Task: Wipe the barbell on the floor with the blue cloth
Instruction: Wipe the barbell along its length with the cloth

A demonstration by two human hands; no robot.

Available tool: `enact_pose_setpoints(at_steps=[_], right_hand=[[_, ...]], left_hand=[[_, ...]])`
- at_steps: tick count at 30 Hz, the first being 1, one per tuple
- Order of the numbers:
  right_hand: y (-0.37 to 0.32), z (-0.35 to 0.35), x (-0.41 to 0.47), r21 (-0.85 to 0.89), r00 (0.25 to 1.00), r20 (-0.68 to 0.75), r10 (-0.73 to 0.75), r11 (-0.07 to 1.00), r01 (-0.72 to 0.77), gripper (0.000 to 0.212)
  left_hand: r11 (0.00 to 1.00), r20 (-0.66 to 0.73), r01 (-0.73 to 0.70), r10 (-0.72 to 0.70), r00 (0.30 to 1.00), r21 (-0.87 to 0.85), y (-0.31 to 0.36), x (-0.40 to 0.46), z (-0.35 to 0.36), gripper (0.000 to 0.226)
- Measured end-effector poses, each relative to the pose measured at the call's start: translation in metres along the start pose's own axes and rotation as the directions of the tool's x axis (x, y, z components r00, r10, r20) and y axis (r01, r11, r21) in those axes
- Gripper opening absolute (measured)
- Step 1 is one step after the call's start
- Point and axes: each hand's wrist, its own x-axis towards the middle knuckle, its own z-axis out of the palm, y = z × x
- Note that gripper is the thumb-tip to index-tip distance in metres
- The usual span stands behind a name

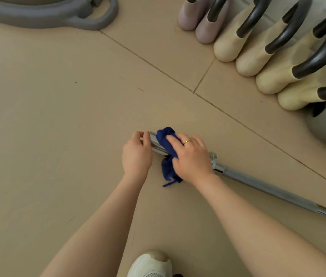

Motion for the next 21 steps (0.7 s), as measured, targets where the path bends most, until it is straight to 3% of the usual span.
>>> enact_pose_setpoints(at_steps=[2, 3, 5, 8, 15, 18, 21], right_hand=[[0.019, -0.011, -0.001, 0.013, 0.96, 0.11, 0.256, 0.966, -0.259, 0.045], [0.026, -0.016, 0.0, 0.034, 0.903, 0.157, 0.399, 0.912, -0.409, 0.04], [0.028, -0.022, 0.002, 0.052, 0.818, 0.248, 0.519, 0.836, -0.546, 0.034], [0.004, -0.02, 0.012, 0.037, 0.882, 0.262, 0.392, 0.909, -0.415, 0.035], [-0.043, -0.009, 0.036, 0.325, 0.961, 0.266, 0.076, 0.931, -0.164, 0.042], [-0.02, -0.011, 0.032, 0.382, 0.919, 0.364, 0.151, 0.876, -0.295, 0.047], [0.009, -0.017, 0.025, 0.282, 0.758, 0.462, 0.46, 0.734, -0.618, 0.037]], left_hand=[[0.998, 0.0, 0.044, -0.044, 0.999, 0.041, 0.001, 0.003, -0.001, 0.034], [0.997, 0.011, 0.056, -0.057, 0.998, 0.059, 0.001, 0.005, -0.001, 0.033], [0.997, 0.042, 0.039, -0.042, 0.998, 0.066, 0.002, 0.008, -0.002, 0.027], [0.998, 0.065, -0.021, 0.018, 0.998, 0.052, 0.001, 0.009, -0.006, 0.021], [1.0, 0.117, -0.029, 0.03, 0.993, -0.01, -0.012, 0.007, -0.019, 0.018], [0.99, 0.134, 0.082, -0.067, 0.989, -0.112, -0.014, 0.002, -0.02, 0.025], [0.989, 0.135, 0.125, -0.113, 0.984, -0.082, -0.011, 0.005, -0.021, 0.035]])
